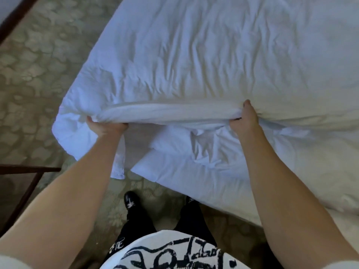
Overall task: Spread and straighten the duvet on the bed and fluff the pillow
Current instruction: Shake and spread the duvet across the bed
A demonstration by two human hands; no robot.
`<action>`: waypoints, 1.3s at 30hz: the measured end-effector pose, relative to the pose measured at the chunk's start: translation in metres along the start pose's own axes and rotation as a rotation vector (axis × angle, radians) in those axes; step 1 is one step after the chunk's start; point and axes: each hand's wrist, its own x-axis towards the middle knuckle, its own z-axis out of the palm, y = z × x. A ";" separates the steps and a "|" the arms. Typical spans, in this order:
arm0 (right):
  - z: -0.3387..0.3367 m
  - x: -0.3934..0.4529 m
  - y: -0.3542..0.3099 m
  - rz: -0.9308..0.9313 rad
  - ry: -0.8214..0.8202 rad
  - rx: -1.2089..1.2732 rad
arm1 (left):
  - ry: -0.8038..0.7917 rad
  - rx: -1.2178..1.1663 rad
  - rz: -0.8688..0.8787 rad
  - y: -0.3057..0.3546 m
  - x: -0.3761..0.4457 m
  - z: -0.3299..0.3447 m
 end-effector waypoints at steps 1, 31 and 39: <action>0.007 -0.006 0.003 -0.007 -0.004 0.021 | -0.004 -0.008 0.009 0.015 -0.001 0.005; 0.377 -0.205 0.375 -0.095 -0.551 -0.964 | -1.246 2.223 1.118 0.264 0.049 0.142; 0.487 -0.162 0.368 -0.043 -0.517 -0.268 | -0.962 2.173 0.620 0.365 0.113 0.165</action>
